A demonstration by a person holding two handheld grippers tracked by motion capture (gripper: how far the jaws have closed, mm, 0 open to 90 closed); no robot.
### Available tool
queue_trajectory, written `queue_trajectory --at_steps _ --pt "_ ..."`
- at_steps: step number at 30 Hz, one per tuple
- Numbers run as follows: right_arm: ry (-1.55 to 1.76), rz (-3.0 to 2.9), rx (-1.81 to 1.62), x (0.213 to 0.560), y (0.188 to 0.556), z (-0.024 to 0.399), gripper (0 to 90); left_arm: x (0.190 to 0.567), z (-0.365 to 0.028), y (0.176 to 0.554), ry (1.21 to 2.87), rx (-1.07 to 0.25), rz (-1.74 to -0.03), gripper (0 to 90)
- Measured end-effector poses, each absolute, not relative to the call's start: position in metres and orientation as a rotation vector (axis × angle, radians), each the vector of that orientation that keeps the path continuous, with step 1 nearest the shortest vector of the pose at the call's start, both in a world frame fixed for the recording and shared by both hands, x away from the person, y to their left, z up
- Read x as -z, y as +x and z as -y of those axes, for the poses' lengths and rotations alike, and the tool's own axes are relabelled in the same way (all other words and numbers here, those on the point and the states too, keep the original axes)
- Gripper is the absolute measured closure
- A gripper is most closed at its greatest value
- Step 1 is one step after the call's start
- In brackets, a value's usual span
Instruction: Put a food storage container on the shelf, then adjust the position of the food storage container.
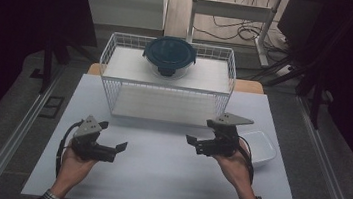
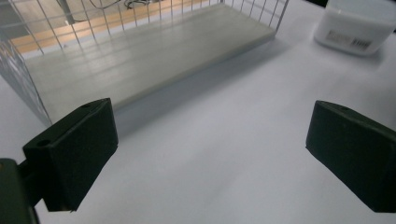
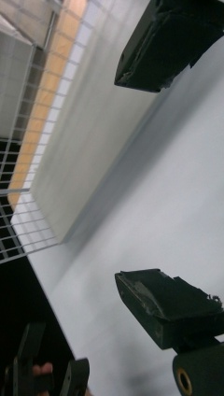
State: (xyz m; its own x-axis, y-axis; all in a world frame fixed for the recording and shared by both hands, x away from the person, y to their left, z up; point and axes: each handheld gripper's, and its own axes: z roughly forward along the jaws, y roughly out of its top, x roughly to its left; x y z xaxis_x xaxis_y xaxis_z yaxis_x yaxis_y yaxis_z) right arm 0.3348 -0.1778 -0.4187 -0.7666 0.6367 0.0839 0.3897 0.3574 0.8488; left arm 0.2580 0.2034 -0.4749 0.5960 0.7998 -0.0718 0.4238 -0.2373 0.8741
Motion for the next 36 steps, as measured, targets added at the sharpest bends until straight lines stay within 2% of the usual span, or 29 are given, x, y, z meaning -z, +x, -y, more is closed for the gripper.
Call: queue_trajectory --at_steps 8,15,17,23,30,32,36 --pt "1.048 -2.386 -1.247 0.458 0.344 0.198 4.3 0.513 -0.213 0.248 1.9 -0.514 -1.038 0.6" --pt "1.164 -2.366 -1.246 0.461 0.354 0.216 4.3 0.513 -0.214 0.245 1.883 -0.545 -1.028 0.1" --pt "1.177 -2.343 -1.219 0.459 0.356 0.221 11.6 0.515 -0.215 0.245 1.891 -0.546 -1.03 0.1" --pt "1.194 -2.295 -1.193 0.452 0.361 0.244 50.0 0.516 -0.216 0.246 1.891 -0.548 -1.037 0.5" --pt "1.23 -2.234 -1.102 0.449 0.371 0.278 83.4 0.519 -0.216 0.247 1.893 -0.53 -1.046 0.9" --pt "1.262 -2.206 -1.075 0.449 0.375 0.291 89.1 0.52 -0.217 0.248 1.894 -0.528 -1.05 0.9" --pt "1.343 -2.151 -1.055 0.45 0.383 0.317 89.4 0.52 -0.218 0.249 1.892 -0.521 -1.054 1.3"
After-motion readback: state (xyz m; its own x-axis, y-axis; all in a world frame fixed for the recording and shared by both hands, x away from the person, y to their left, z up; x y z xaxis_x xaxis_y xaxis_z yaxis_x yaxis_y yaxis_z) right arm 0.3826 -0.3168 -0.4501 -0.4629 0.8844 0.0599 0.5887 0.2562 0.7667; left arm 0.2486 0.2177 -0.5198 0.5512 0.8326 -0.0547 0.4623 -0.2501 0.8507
